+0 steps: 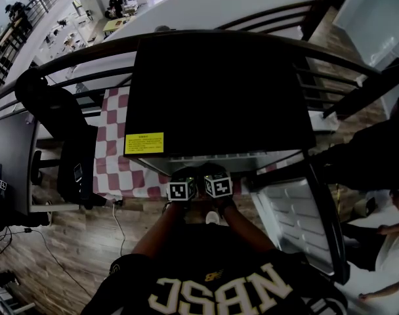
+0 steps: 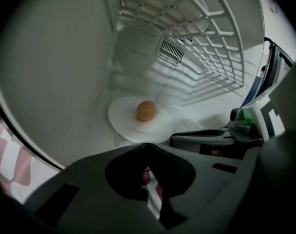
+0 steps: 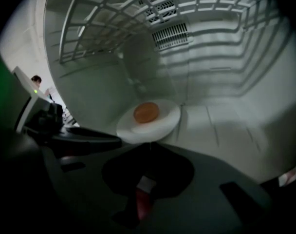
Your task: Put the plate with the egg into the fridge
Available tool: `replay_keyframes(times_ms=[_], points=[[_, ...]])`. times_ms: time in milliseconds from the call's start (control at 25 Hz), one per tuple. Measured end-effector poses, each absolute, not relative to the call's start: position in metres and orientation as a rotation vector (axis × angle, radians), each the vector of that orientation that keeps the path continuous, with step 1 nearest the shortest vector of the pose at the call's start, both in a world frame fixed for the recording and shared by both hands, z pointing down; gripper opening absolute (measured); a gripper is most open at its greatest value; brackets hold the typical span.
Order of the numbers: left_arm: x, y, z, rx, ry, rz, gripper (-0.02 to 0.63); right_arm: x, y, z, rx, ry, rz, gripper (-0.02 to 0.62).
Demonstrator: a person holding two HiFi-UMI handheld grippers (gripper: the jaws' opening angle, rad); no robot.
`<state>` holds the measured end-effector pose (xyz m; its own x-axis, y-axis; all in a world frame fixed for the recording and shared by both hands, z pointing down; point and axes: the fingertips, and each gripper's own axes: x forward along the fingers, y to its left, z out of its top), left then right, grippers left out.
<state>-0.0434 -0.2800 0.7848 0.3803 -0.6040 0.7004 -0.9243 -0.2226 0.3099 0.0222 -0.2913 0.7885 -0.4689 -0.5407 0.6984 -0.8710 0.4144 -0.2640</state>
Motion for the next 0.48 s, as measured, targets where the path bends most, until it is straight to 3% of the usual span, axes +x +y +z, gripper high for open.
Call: replay_keyframes(times_ms=[480], points=[[-0.024,-0.265,0.727,2.031,-1.331,0.41,0.02,0.032,-0.273,0.73,1.205,-2.34,0.766,0.032]])
